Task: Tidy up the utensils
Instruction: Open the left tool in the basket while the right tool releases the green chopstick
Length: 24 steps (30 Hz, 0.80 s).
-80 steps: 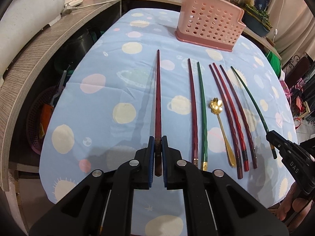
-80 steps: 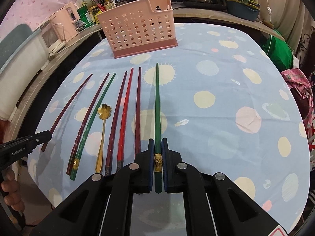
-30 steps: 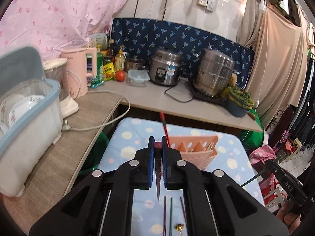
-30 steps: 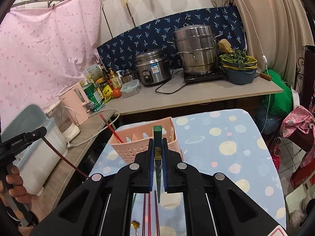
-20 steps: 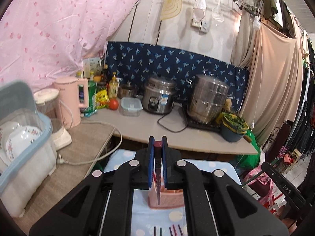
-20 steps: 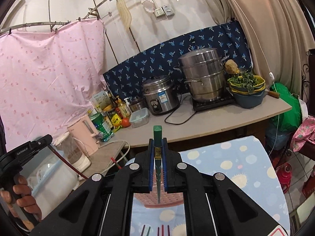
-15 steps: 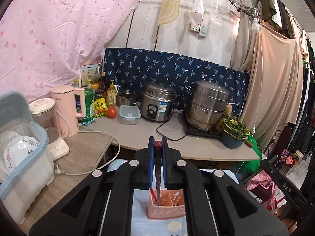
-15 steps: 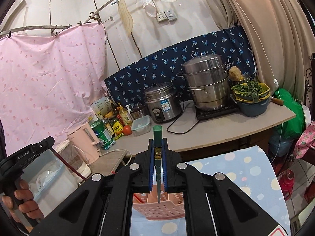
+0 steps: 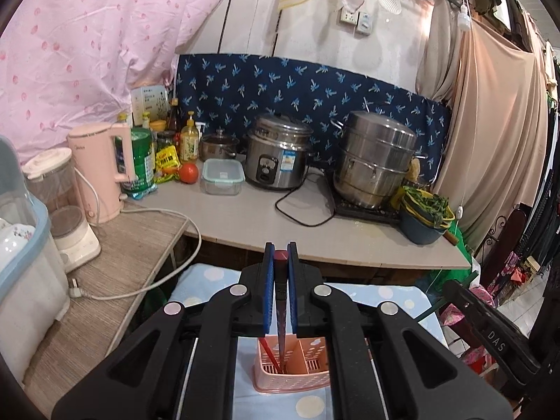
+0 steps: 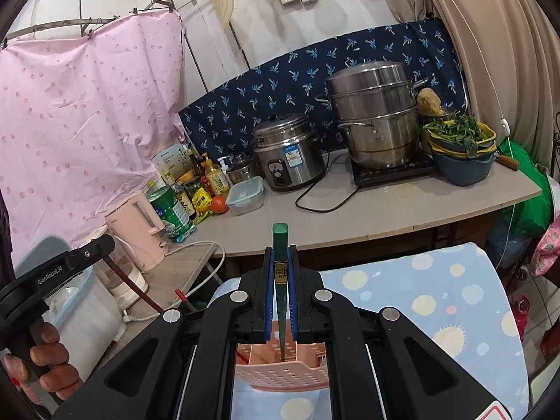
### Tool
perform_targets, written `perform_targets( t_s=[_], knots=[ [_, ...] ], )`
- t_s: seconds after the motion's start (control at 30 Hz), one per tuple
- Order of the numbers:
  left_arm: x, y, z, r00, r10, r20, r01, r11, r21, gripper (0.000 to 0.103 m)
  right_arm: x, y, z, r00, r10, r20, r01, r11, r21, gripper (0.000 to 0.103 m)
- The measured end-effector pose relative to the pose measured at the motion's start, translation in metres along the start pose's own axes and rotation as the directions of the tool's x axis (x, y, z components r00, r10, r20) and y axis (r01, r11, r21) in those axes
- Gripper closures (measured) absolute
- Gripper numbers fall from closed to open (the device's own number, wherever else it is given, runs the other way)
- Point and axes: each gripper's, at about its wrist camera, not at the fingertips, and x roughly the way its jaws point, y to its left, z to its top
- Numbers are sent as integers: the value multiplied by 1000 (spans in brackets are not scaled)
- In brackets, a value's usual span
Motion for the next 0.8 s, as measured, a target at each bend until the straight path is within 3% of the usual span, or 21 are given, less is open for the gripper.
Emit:
perform_targets(
  t_s=[0.43, 0.67, 0.8],
  knots=[
    [26, 15, -29, 997, 33, -76, -35, 999, -24, 96, 33, -7, -29, 996, -16, -92, 17, 1000, 4, 96],
    [28, 18, -37, 995, 42, -93, -45, 999, -28, 95, 28, -13, -29, 996, -37, -76, 39, 999, 19, 90],
    [27, 19, -40, 994, 50, -98, -53, 998, -31, 85, 19, -16, -29, 997, -41, -62, 43, 999, 34, 87]
  ],
)
